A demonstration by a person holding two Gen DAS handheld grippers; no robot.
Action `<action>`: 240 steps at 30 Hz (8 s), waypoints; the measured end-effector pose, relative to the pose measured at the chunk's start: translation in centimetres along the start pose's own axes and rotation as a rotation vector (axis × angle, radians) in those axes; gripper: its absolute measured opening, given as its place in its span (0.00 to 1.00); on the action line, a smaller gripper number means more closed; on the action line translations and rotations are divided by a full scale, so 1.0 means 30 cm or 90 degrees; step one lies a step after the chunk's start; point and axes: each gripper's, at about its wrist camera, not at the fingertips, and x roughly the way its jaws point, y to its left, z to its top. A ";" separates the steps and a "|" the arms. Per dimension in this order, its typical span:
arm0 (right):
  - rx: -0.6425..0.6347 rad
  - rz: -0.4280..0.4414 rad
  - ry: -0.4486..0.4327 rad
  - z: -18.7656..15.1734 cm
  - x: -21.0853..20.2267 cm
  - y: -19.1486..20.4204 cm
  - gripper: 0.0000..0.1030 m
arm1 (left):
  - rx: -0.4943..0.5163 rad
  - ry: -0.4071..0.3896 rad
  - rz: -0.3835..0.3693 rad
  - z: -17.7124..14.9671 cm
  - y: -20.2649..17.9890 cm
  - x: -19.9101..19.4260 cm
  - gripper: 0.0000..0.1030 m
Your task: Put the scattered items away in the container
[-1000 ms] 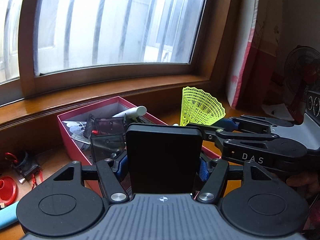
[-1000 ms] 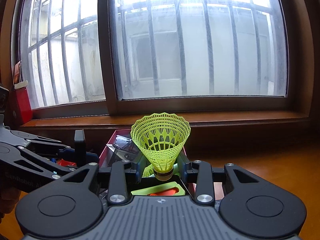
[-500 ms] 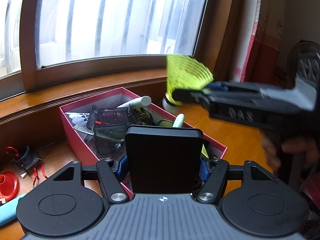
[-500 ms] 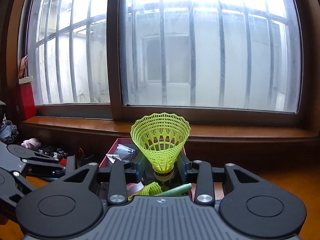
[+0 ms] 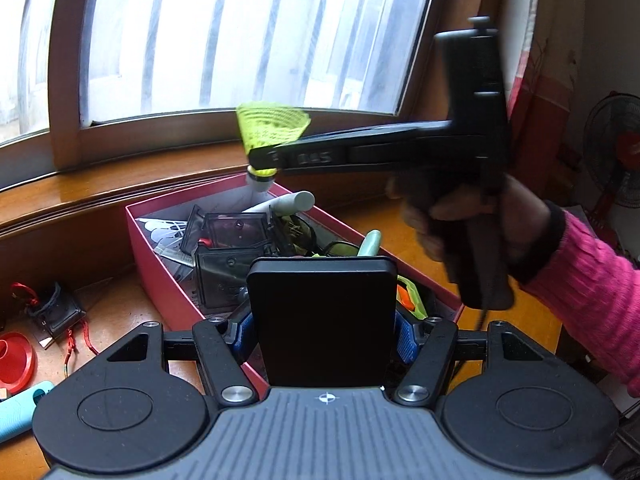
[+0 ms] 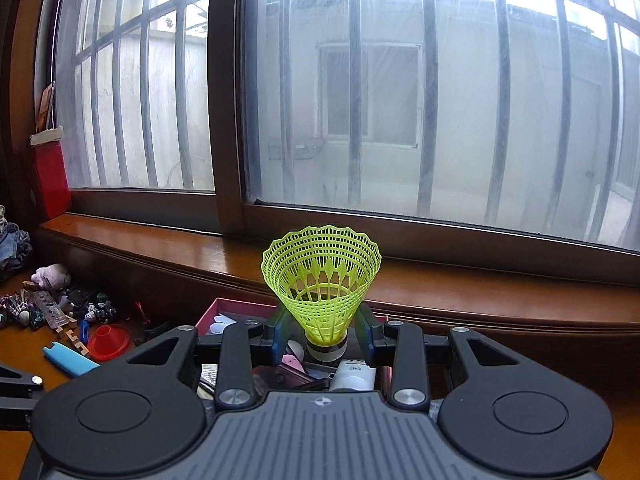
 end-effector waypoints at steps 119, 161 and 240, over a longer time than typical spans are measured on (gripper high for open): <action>-0.020 0.037 0.166 -0.171 0.560 1.018 0.58 | -0.184 0.040 0.431 -0.467 1.122 -0.545 0.76; -0.027 0.002 0.170 -0.168 0.515 1.023 0.68 | -0.207 -0.042 0.386 -0.416 1.050 -0.630 0.66; 0.067 0.019 -0.015 -0.176 -0.295 0.835 0.69 | -0.049 -0.015 0.197 -0.260 0.530 -0.459 0.66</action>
